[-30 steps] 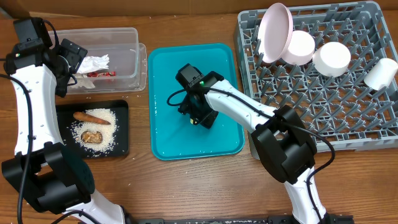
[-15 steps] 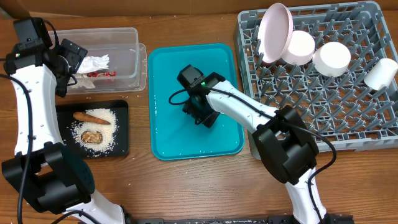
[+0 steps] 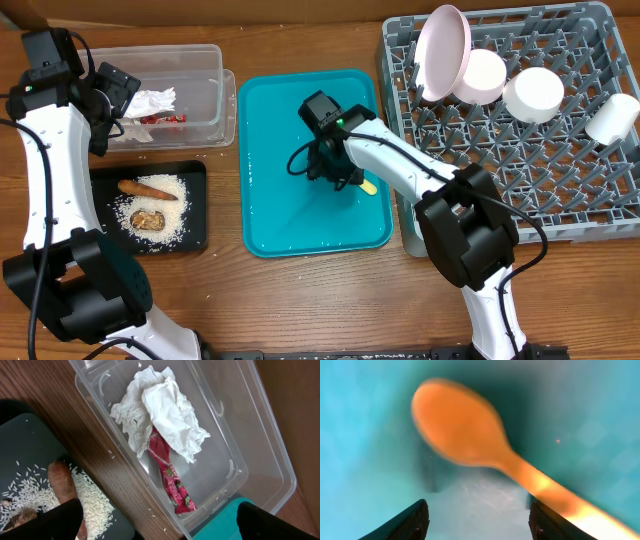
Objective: Sort waste into correct bins and load items into the dishwasher
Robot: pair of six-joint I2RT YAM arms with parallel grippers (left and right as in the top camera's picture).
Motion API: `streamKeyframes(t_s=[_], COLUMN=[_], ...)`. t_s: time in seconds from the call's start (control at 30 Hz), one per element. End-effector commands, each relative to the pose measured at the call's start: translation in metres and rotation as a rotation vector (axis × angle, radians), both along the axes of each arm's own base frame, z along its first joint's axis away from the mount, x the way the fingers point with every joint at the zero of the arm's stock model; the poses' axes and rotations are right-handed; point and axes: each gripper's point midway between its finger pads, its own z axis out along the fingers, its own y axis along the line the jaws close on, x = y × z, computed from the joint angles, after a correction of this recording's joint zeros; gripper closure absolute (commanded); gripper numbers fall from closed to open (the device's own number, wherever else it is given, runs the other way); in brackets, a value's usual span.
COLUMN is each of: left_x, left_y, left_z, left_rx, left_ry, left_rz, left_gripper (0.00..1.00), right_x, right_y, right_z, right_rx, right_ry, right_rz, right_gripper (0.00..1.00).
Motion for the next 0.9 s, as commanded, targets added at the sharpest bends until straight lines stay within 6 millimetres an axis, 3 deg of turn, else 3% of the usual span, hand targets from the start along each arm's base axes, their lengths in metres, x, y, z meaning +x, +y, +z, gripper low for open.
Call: streamKeyframes(t_s=[0.0, 0.13, 0.3, 0.37, 0.6, 0.73, 0.87], left_x=[0.002, 0.002, 0.002, 0.002, 0.002, 0.002, 0.002], left_y=[0.000, 0.000, 0.000, 0.000, 0.000, 0.000, 0.000], left_z=[0.003, 0.003, 0.003, 0.003, 0.003, 0.003, 0.003], left_rx=[0.001, 0.001, 0.001, 0.001, 0.001, 0.001, 0.001], left_ry=[-0.008, -0.008, -0.008, -0.008, -0.008, -0.008, -0.008], left_rz=[0.006, 0.006, 0.006, 0.006, 0.006, 0.006, 0.006], left_gripper=[0.00, 0.00, 0.00, 0.00, 0.00, 0.00, 0.00], right_x=[0.013, 0.011, 0.010, 0.008, 0.007, 0.006, 0.005], right_y=[-0.006, -0.020, -0.021, -0.024, -0.040, -0.040, -0.040], right_z=[0.026, 0.027, 0.025, 0.017, 0.003, 0.003, 0.001], right_rx=[-0.068, -0.154, -0.166, -0.167, -0.167, -0.053, 0.049], right_ry=[-0.096, -0.095, -0.094, -0.083, -0.046, -0.007, 0.024], right_rz=[0.321, 0.442, 0.506, 0.511, 0.482, 0.485, 0.478], right_gripper=[0.33, 0.30, 0.27, 0.32, 0.36, 0.37, 0.58])
